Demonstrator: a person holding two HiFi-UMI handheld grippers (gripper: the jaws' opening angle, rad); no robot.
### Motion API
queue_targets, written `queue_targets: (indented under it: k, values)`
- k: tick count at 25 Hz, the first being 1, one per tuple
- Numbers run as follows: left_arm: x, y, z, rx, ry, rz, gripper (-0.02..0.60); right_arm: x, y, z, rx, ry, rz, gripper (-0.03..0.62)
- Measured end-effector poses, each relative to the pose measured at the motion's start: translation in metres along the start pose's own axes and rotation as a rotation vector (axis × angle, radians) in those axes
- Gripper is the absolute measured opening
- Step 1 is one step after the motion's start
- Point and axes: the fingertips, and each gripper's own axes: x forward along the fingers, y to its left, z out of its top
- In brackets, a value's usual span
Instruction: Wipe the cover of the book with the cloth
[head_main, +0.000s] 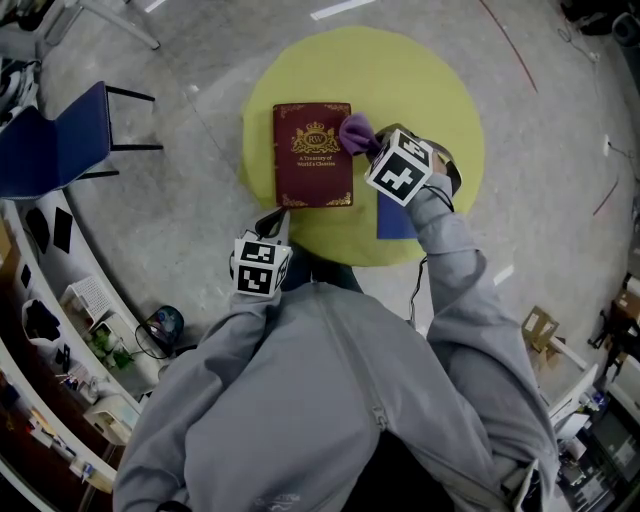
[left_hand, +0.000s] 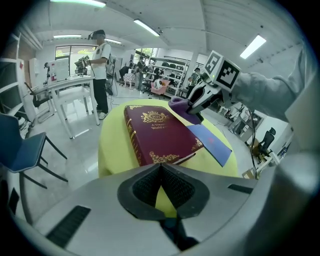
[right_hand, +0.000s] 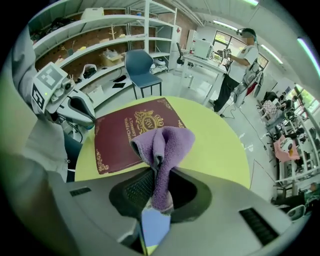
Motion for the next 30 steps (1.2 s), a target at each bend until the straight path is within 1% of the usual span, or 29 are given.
queue_targets:
  k: [7,13,18,23,30]
  values:
    - [0.002,0.0,-0.005,-0.017,0.011,-0.002,0.018,-0.018,0.019,0.044,-0.053,-0.103,0.006,0.091]
    - [0.001,-0.002,-0.004,-0.025,0.005,0.002,0.018,-0.021,0.053,0.084,-0.145,-0.164,0.048,0.091]
    - [0.0,-0.002,0.0,-0.027,-0.005,0.006,0.018,-0.013,0.084,0.108,-0.229,-0.18,0.104,0.091]
    - [-0.004,0.003,0.006,-0.031,-0.026,0.008,0.018,-0.006,0.105,0.133,-0.286,-0.2,0.13,0.091]
    - [0.0,0.002,0.005,-0.024,-0.012,-0.008,0.018,0.015,0.122,0.138,-0.322,-0.162,0.169,0.091]
